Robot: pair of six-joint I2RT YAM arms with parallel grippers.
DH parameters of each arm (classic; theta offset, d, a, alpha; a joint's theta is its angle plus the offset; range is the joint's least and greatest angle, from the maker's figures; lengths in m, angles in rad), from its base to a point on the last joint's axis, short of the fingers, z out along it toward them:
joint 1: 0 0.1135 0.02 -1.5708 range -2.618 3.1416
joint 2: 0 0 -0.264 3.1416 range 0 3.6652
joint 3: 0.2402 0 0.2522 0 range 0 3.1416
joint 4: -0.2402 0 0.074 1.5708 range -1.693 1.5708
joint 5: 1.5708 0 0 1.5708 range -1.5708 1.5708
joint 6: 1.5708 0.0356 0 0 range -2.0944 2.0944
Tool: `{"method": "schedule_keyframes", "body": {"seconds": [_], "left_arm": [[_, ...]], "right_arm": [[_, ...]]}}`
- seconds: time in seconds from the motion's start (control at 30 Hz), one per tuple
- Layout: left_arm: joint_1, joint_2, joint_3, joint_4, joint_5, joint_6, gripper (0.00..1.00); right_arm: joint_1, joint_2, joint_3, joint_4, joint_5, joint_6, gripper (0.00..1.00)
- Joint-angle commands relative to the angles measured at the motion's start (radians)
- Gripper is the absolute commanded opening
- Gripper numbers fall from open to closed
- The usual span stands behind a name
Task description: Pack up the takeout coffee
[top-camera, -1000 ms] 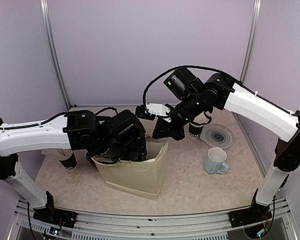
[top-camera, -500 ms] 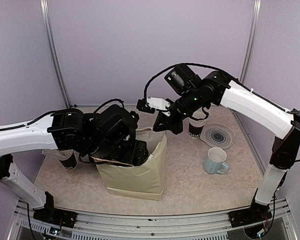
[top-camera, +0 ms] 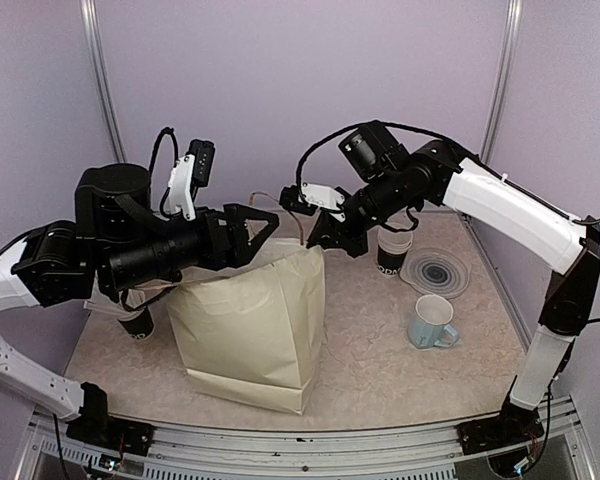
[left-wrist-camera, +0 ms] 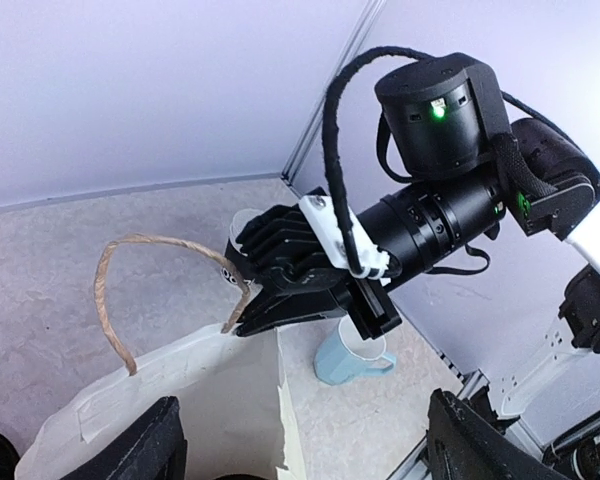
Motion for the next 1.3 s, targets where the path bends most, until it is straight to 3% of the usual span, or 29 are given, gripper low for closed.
{"method": "schedule_keyframes", "body": {"seconds": [0.0,0.2,0.47,0.67,0.87,0.93,1.0,1.17,1.27], "left_arm": [[0.001,-0.012,-0.069,0.179,-0.087,0.03,0.81],[-0.01,0.007,-0.148,0.346,-0.11,0.072,0.8],[-0.036,0.024,-0.339,0.694,-0.248,0.134,0.83],[-0.036,0.064,-0.339,0.709,-0.331,0.159,0.86],[0.003,0.041,-0.465,0.89,-0.317,0.201,0.89],[0.028,0.058,-0.477,0.92,-0.288,0.198,0.89],[0.033,0.086,-0.474,0.948,-0.282,0.221,0.89],[0.03,0.119,-0.456,0.981,-0.269,0.217,0.89],[0.022,0.11,-0.448,0.983,-0.299,0.199,0.89]], "right_arm": [[-0.024,-0.015,0.001,0.017,-0.001,-0.037,0.0],[-0.028,-0.008,0.011,0.014,-0.015,-0.036,0.0],[-0.042,-0.007,0.0,0.02,-0.038,-0.037,0.0],[-0.062,-0.008,-0.008,0.034,-0.041,-0.042,0.0],[-0.092,-0.002,-0.026,0.05,-0.057,-0.045,0.0],[-0.097,0.008,-0.009,0.034,-0.064,-0.036,0.25],[-0.101,0.002,0.018,0.013,-0.066,-0.038,0.4],[-0.109,-0.107,0.012,0.012,-0.08,-0.066,0.63],[-0.108,-0.183,-0.028,-0.012,-0.175,-0.098,0.66]]}}
